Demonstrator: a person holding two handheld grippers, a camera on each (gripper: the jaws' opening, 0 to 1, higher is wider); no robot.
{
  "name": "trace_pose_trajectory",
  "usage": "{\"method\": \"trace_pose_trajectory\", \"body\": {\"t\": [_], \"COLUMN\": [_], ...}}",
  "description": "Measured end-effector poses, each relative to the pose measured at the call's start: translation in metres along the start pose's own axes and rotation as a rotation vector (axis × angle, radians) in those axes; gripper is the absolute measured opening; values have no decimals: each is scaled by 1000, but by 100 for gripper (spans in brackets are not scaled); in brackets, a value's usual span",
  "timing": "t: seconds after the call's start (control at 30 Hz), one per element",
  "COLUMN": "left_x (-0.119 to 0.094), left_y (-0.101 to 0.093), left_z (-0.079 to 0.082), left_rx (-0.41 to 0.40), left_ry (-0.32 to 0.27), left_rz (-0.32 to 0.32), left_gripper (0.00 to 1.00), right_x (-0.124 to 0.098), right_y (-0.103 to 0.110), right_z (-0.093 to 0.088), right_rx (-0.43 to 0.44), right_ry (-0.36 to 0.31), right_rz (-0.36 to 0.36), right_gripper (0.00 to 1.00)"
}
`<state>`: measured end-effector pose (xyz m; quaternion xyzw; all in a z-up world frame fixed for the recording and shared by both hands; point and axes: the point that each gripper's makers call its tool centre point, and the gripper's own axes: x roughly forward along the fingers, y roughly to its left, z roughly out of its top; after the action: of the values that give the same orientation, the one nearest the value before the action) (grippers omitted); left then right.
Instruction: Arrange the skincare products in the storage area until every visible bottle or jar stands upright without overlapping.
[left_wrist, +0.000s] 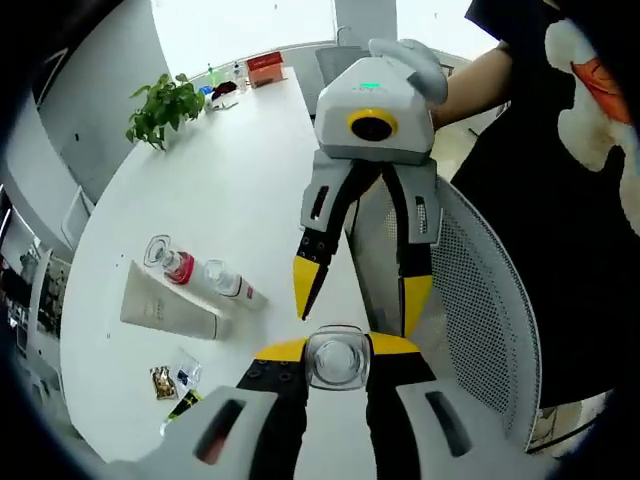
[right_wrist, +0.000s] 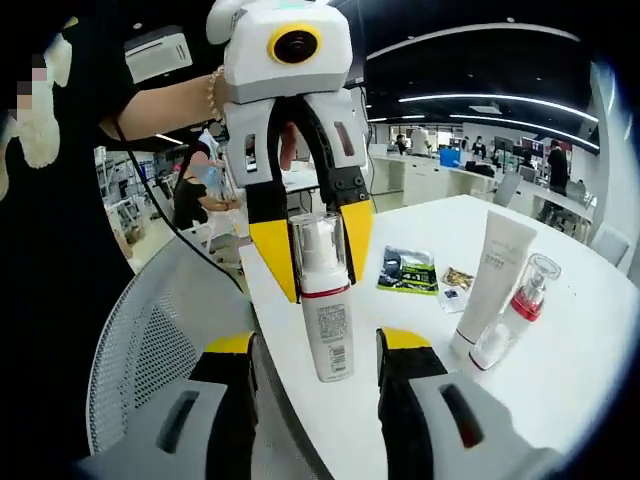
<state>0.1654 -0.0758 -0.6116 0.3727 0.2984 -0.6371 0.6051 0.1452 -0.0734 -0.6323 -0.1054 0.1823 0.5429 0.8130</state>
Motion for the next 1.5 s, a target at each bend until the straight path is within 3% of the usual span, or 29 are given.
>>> {"method": "trace_pose_trajectory", "body": {"t": [0.33,0.5,0.83,1.1,1.27,1.5], "left_x": [25,35,58,73,79,86], "left_y": [32,44,69,93,106,114], "left_z": [-25,-30,-43,-38,-33,-24], "left_rx": [-34,-47,-71,-43,-29,-14], "left_ry": [91,112,181,202,204,207], "left_rz": [25,22,8,2,2,-5], "left_gripper": [25,25,25,25,25,25], "right_x": [-14,-23,-30,-38,-40,-43], "right_y": [-21,-38,-54,-67,-69,-73], "right_z": [-10,-14,-20,-22,-23,-22], "right_rx": [62,111,147,194,200,224], "right_ry": [-1,-17,-20,-42,-53,-67], "right_rz": [-105,-187,-283,-350,-355,-380], "right_gripper": [67,76,86,91,94,94]}}
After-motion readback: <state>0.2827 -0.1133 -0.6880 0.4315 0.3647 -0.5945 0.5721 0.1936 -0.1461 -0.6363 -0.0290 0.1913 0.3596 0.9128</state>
